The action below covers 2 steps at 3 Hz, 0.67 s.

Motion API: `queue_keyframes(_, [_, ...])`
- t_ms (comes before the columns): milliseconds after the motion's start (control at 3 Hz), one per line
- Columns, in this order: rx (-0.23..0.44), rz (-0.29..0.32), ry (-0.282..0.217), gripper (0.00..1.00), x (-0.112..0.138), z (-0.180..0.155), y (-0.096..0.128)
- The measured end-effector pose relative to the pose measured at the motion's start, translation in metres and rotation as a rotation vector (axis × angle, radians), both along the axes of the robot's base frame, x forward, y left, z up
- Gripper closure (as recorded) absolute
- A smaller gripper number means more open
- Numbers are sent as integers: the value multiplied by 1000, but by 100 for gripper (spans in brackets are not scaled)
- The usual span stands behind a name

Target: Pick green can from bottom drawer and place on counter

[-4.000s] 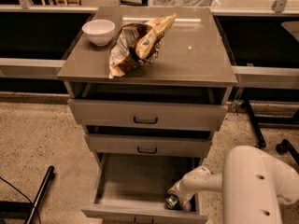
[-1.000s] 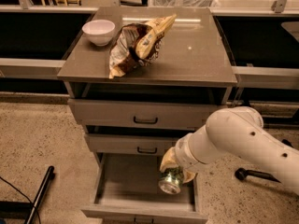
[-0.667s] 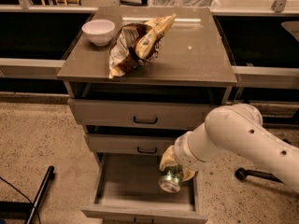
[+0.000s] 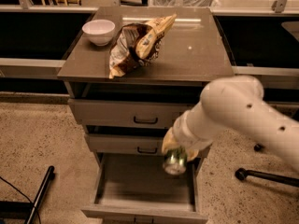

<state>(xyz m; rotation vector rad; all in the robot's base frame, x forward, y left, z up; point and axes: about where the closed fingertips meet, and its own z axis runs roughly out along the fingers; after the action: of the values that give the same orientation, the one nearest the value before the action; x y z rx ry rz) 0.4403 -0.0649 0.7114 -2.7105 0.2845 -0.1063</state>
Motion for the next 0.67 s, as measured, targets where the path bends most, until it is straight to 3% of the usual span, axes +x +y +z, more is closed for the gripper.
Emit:
queue_keyframes(333, [-16,109,-141,100,33,77,-10])
queue_keyframes(667, [4,177,-277,100,63,136,-20])
